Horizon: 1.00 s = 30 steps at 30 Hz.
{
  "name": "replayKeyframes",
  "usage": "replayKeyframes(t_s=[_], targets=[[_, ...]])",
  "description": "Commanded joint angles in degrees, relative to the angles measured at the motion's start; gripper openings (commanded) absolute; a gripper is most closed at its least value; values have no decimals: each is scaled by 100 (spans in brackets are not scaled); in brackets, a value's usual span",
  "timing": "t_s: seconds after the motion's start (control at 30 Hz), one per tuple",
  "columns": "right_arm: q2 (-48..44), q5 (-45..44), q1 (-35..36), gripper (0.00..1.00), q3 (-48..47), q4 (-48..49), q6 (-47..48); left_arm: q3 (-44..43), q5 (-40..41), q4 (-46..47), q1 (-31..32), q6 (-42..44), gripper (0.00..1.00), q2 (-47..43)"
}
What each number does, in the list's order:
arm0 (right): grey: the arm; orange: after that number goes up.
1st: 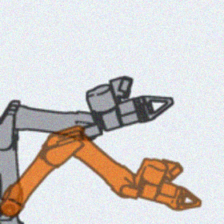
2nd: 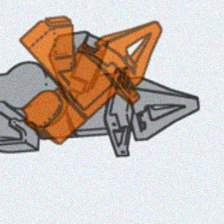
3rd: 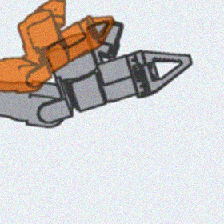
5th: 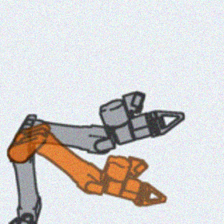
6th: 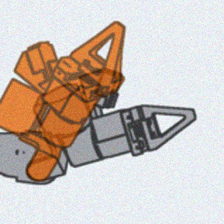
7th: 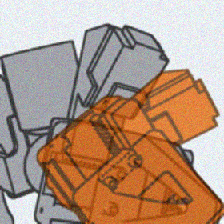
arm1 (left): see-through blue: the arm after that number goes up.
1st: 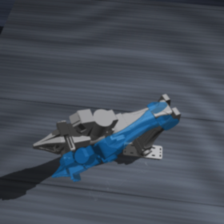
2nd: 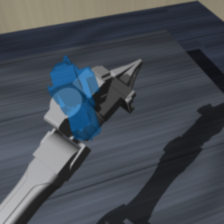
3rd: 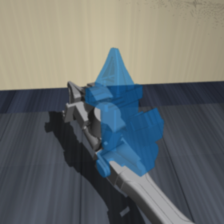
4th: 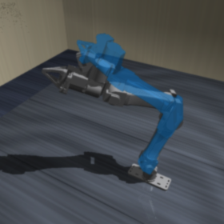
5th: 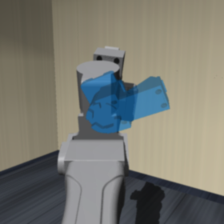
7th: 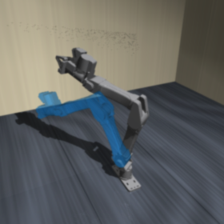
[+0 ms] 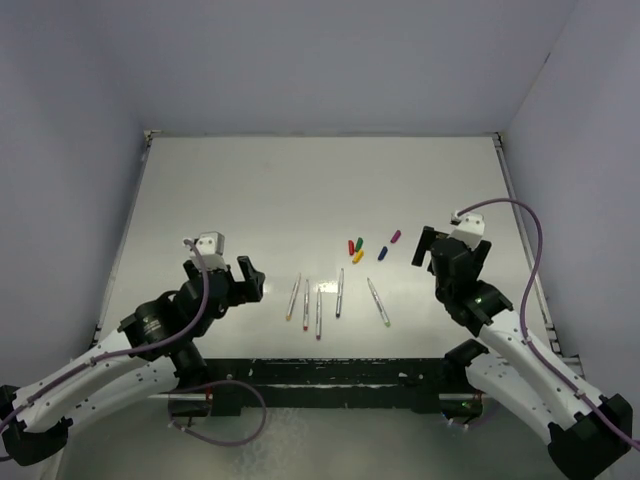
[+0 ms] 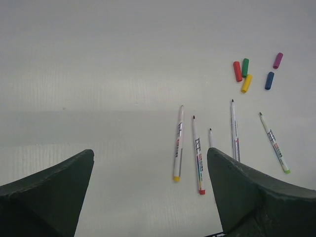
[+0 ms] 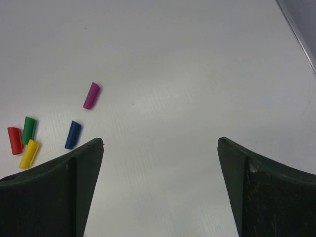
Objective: Insert the pens into the pen caps
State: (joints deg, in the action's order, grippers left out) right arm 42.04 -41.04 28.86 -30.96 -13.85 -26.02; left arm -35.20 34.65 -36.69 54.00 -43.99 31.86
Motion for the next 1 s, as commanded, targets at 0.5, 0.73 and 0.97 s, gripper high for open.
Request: replayKeyframes(t_s=[0.5,0.73,0.97], targets=[[90,-613,14,100,-139,-11,-359,-155,106,37,-31,-155,99,127],[25,-722,14,100,18,494,-20,16,237,-264,-36,-530,99,-121],[104,-484,14,100,-214,494,9,-363,-113,-512,-31,-630,99,1091]])
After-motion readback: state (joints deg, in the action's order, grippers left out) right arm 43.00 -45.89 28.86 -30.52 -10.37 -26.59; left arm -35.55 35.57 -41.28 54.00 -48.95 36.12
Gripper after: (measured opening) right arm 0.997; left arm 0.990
